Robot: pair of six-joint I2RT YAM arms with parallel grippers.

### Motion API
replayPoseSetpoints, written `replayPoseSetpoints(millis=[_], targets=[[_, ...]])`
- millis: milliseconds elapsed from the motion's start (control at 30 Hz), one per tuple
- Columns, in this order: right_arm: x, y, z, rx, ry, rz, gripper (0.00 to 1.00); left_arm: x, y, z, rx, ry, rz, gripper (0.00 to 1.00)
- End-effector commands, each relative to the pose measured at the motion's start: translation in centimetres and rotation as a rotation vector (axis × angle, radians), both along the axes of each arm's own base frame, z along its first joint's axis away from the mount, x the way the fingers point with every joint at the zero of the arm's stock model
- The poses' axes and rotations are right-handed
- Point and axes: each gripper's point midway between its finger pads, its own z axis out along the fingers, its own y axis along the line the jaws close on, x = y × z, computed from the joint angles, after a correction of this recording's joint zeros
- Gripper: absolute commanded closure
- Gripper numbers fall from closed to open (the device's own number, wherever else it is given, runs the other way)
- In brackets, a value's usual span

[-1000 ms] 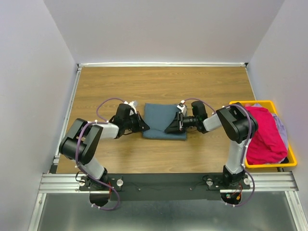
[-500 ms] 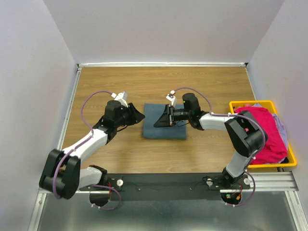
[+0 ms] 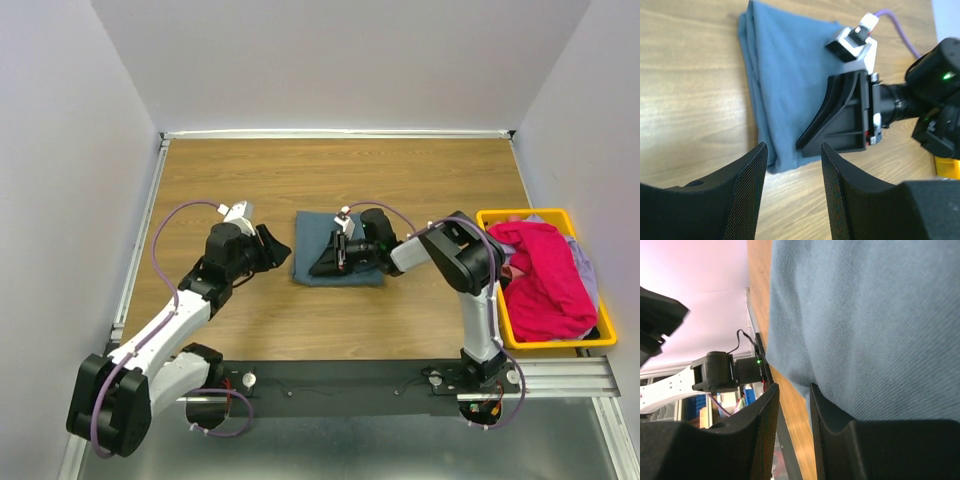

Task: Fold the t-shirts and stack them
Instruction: Fold the tshirt

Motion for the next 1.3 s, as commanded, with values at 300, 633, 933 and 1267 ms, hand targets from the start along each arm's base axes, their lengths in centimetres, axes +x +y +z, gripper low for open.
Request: replayPoseSetpoints(millis=[300, 633, 933, 1267], targets=[[2.0, -4.6, 5.2, -0.166, -0.198, -0.104, 0.59, -1.5, -3.9, -1.9, -0.039, 0.037, -0.138, 0.59], [-0.7, -13.9, -0.8, -0.242, -0.055, -0.192, 0.61, -1.9, -4.8, -8.0, -0.025, 0.226, -0.089, 0.85], [0.8, -17.3, -1.4, -0.237, -0.025, -0.276, 0.62, -2.9, -2.3, -10.7, -0.036, 0.349, 0.038, 0.90], [10.4, -15.8, 6.8, -0.161, -0.218, -0.372, 0.61, 5.4, -2.4, -0.4, -0.076, 0.048, 0.054, 0.59]])
